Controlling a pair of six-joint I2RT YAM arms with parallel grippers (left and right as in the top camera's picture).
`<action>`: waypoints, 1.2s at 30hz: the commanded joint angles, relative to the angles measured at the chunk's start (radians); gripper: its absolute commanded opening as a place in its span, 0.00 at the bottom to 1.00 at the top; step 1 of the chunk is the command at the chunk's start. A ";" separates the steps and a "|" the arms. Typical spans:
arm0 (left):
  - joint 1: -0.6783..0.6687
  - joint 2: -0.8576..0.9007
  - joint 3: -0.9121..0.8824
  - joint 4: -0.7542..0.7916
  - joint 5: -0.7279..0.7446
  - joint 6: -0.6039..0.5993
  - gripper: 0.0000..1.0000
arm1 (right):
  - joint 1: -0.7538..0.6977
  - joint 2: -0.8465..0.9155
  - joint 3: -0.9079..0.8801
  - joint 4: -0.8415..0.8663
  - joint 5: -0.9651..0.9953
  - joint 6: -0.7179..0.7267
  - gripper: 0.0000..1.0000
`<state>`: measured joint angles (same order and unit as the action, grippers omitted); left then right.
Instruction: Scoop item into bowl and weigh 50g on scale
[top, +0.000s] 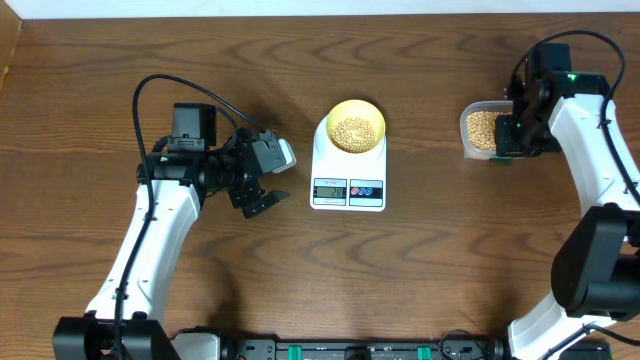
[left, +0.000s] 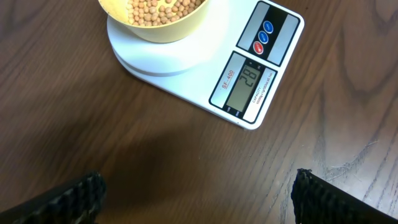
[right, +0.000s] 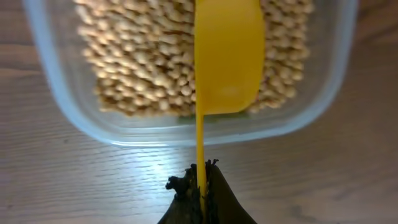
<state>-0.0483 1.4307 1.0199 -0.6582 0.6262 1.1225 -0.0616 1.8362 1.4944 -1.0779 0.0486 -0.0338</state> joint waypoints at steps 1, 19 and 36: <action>0.003 -0.013 0.003 -0.004 0.016 -0.009 0.98 | -0.004 -0.001 -0.008 0.012 -0.114 -0.051 0.01; 0.003 -0.013 0.003 -0.004 0.016 -0.009 0.98 | -0.010 -0.001 -0.008 0.000 -0.261 -0.103 0.01; 0.003 -0.013 0.003 -0.004 0.016 -0.009 0.98 | -0.278 -0.001 -0.011 -0.033 -0.636 -0.161 0.01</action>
<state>-0.0483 1.4303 1.0199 -0.6582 0.6262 1.1225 -0.3065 1.8362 1.4910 -1.1019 -0.4767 -0.1566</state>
